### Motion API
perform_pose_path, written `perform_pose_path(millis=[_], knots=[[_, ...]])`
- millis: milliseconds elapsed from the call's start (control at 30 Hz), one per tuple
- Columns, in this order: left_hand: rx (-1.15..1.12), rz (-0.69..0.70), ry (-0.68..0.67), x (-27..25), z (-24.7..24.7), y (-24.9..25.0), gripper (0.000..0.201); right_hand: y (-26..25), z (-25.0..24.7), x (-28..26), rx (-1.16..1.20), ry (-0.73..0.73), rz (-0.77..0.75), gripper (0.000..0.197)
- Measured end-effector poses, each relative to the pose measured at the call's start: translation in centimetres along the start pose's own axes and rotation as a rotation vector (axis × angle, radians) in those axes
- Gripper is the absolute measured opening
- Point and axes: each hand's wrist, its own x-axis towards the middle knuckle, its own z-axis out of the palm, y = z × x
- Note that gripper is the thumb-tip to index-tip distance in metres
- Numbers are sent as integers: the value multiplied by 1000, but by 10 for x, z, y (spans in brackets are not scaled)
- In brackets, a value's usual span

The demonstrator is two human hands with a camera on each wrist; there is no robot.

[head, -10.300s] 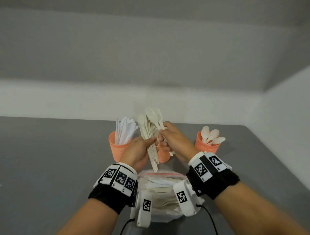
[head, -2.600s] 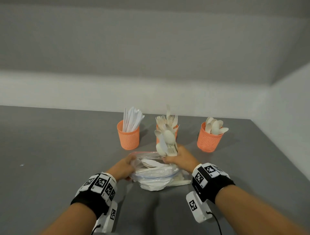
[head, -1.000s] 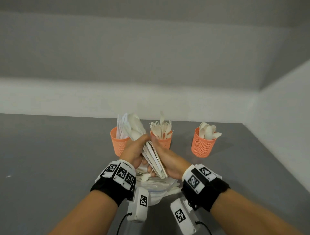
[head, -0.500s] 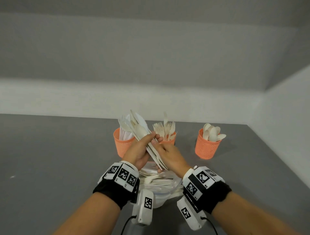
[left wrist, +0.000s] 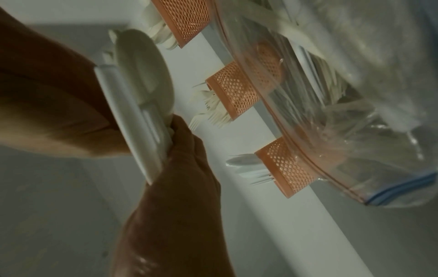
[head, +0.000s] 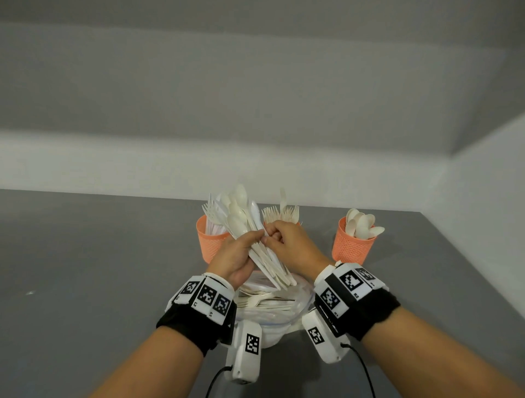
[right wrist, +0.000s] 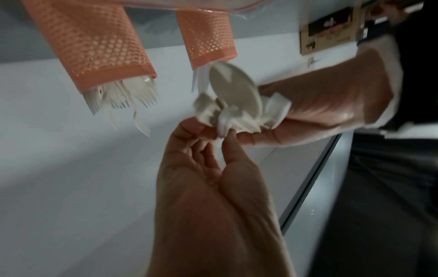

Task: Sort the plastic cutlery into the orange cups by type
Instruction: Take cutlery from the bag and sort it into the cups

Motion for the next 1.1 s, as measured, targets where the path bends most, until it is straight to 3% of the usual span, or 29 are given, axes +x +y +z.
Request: perform_pose_path(millis=[167,267,400,533,600,733,833,1100], knots=[[-8,2,56,1,1,0,15,-1,-3,0,-65,-63,90,16],[-8,-22,121,4,-1,-1,12,-3,-7,1,-101,1,80,12],[0,8,160,9,-6,-2,15,-11,-10,-1,97,0,48,10],[-2,34,141,11,-5,0,13,-18,-5,-10,93,-127,-56,24],[-15,10,111,9,-4,0,25,-16,-1,-13,59,-163,-52,30],[2,15,53,6,-4,1,31,-9,3,-9,84,-87,-15,13],[-75,22,-8,5,-5,3,30,-3,3,-5,63,-64,3,18],[-98,42,-22,4,-11,5,20,4,6,0,178,-132,103,17]])
